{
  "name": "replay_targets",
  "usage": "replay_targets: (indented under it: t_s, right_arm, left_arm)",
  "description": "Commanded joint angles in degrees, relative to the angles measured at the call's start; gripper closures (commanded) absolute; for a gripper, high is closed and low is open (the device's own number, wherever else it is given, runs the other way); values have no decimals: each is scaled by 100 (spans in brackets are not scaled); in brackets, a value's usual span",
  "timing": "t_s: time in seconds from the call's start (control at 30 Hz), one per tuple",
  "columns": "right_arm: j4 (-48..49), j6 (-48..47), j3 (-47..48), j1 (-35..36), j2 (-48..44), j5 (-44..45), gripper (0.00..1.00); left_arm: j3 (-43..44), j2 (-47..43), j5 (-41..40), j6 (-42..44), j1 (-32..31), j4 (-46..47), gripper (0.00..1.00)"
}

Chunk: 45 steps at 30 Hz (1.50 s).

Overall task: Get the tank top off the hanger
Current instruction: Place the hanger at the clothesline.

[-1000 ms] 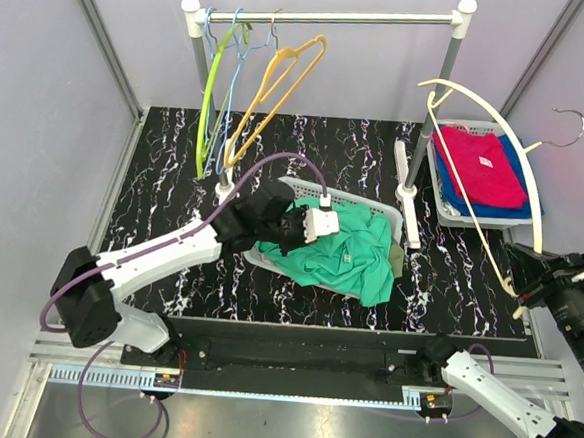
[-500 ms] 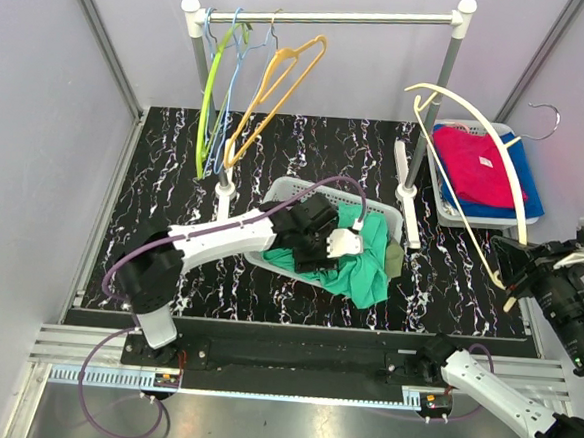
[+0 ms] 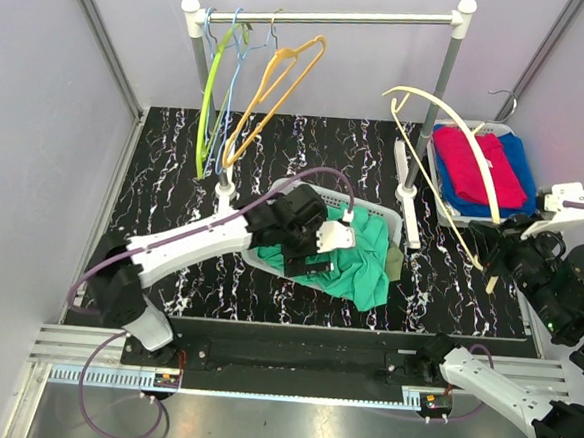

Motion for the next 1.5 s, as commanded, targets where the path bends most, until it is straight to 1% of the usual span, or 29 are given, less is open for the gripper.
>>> replay_targets:
  t_s: [0.0, 0.1, 0.2, 0.23, 0.3, 0.33, 0.47, 0.53, 0.57, 0.6, 0.7, 0.73, 0.77, 0.83, 0.87, 0.9, 0.93, 0.97, 1.0, 1.07, 1.1, 1.13, 1.2, 1.27, 1.37, 1.47]
  right_arm:
    - [517, -66, 326, -19, 258, -80, 100]
    - [597, -189, 414, -11, 451, -19, 100]
    - [597, -277, 642, -11, 741, 17, 100]
    - [588, -294, 790, -11, 915, -44, 100]
    - [614, -312, 949, -11, 1101, -62, 100]
    - [614, -329, 1063, -19, 1302, -45, 100]
    - [693, -347, 1275, -11, 1786, -44, 100]
    - [772, -365, 1407, -11, 2059, -27, 100]
    - [799, -408, 1451, -11, 2155, -18, 100]
    - [816, -417, 1599, -11, 2357, -18, 100]
    - [799, -514, 1968, -19, 2778, -124, 100]
    - [799, -540, 2074, -11, 2885, -98, 100]
    - [790, -584, 2188, -11, 2990, -89, 100]
    - [764, -593, 2513, -19, 3298, -54, 100]
    - [746, -593, 2610, -11, 3386, -53, 100]
    - [746, -593, 2785, -11, 3544, -62, 100]
    - [763, -585, 2857, -11, 3623, -80, 100]
    - [755, -584, 2918, -11, 3676, -88, 100]
    - [755, -593, 3023, -19, 3773, -115, 100]
    - [755, -593, 3129, -11, 3870, -168, 100]
    - [755, -585, 3217, -11, 3983, -168, 100]
    - [755, -584, 3261, -11, 4037, -159, 100]
    - [737, -786, 3410, -19, 4203, -124, 100]
    - [746, -830, 3507, -11, 4318, -62, 100]
    - [720, -848, 3762, -11, 4582, 87, 100]
    - [667, -822, 4008, -11, 4889, 149, 100]
  left_arm:
    - [588, -842, -100, -282, -19, -351, 1]
    - [772, -1150, -284, -440, -19, -377, 1]
    - [1334, -1300, -425, -528, -10, -763, 1]
    - [1762, -1309, -443, -598, -10, -904, 1]
    - [2186, -1405, -461, -703, 33, -1273, 1]
    - [2406, -1484, -443, -808, 51, -1309, 1]
    - [2838, -2098, -487, -1011, 95, -1213, 1]
    - [3205, -2240, -199, -1256, 401, -1256, 1]
    - [3321, -2371, 204, -1353, 603, -1239, 1]
    - [3435, -2433, 251, -1502, 892, -1248, 1]
    - [3997, -2592, -108, -1504, 1035, -1248, 1]
    - [4355, -2653, -248, -1451, 1036, -1230, 1]
    - [4516, -2679, -606, -1399, 1044, -1204, 1]
    - [4666, -2845, -1038, -1197, 1044, -986, 1]
    - [4606, -2934, -1406, -1100, 1044, -880, 1]
    - [4501, -3039, -1592, -882, 1053, -757, 1]
    - [4204, -3275, -1803, -793, 1062, -460, 1]
    - [4088, -3364, -2249, -722, 1079, -352, 1]
    - [3999, -3426, -2453, -582, 1167, -273, 1]
    - [3570, -3654, -2980, -563, 1264, -71, 1]
    - [3368, -3734, -3113, -650, 1395, -27, 1]
    - [2957, -3874, -3210, -686, 1466, -9, 1]
    - [2594, -4015, -3544, -739, 1632, 44, 1]
    - [2086, -4173, -3894, -704, 1756, 324, 1]
    - [1610, -4279, -4090, -625, 1879, 571, 1]
    - [1441, -4323, -3924, -730, 1941, 668, 1]
